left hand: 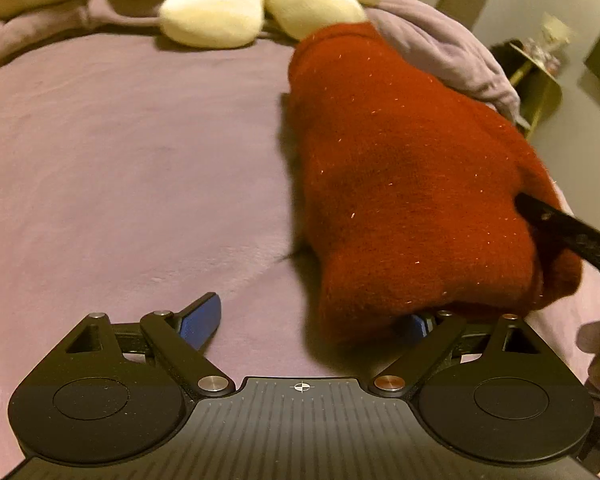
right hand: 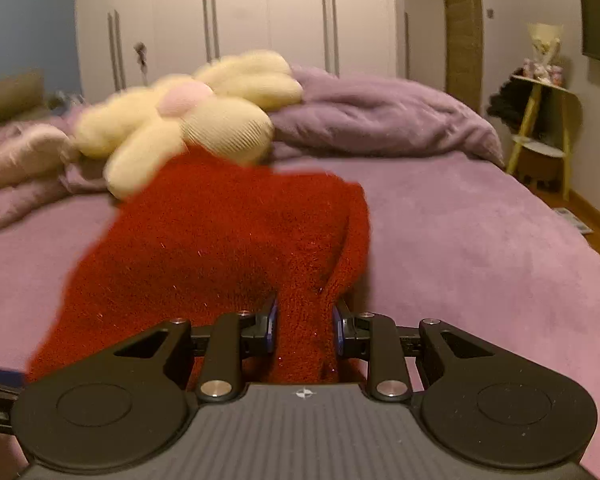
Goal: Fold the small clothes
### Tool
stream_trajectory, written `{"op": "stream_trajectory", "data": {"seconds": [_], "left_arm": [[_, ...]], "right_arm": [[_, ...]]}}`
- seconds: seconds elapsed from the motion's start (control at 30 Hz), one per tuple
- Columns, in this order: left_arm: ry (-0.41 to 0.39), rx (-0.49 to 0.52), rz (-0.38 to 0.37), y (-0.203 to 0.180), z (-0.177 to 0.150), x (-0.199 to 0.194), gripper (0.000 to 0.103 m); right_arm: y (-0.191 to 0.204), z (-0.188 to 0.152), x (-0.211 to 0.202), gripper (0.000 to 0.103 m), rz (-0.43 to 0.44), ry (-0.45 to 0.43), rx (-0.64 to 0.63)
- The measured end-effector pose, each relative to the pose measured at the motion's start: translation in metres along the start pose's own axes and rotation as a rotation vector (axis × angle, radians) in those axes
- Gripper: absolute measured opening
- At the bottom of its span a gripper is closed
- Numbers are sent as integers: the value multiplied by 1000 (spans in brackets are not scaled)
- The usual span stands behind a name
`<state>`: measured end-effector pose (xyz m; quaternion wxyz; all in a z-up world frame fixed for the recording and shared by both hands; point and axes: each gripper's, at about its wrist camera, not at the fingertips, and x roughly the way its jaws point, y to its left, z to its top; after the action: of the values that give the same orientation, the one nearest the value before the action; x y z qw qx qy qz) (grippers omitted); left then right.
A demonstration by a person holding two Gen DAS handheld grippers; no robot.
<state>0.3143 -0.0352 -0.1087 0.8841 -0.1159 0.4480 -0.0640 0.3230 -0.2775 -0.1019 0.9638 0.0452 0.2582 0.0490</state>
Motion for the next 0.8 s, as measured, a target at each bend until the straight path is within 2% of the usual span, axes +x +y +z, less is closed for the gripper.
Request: {"op": "stream_trajectory", "data": {"seconds": [0.07, 0.1, 0.17, 0.23, 0.3, 0.37, 0.4, 0.47, 0.53, 0.57, 0.63, 0.73, 0.8], "left_arm": [[1, -4, -2, 1, 0, 0, 94], [6, 1, -7, 1, 0, 0, 94], [9, 23, -7, 0, -1, -4, 94], [0, 52, -11, 4, -4, -16, 94], [-21, 57, -18, 13, -8, -30, 94], [-46, 46, -10, 21, -8, -41, 94], [-61, 38, 6, 26, -7, -46, 94], [-81, 19, 49, 33, -4, -51, 94], [-82, -3, 108, 40, -1, -52, 94], [-76, -22, 135, 43, 0, -52, 94], [-69, -57, 157, 49, 0, -52, 94], [-59, -79, 179, 53, 0, -52, 94], [-53, -73, 197, 55, -1, -51, 94]], "right_arm": [[-1, 1, -2, 25, 44, -36, 4], [0, -3, 4, 26, 26, -15, -11], [-1, -8, 20, 36, -21, 52, -35], [-5, -4, 19, 55, -24, 67, -8], [-14, 6, 11, 62, -33, 90, 49], [-22, 13, -4, 62, -47, 63, 105], [-23, 18, -13, 61, -62, 35, 120], [-13, 28, -24, 50, -49, -14, 105], [7, 38, -23, 37, 23, -17, 45], [19, 41, -20, 35, 57, -12, 13], [50, 42, -10, 26, 111, -3, -81], [79, 32, 8, 21, 122, 29, -167], [82, 16, 23, 20, 83, 75, -199]]}}
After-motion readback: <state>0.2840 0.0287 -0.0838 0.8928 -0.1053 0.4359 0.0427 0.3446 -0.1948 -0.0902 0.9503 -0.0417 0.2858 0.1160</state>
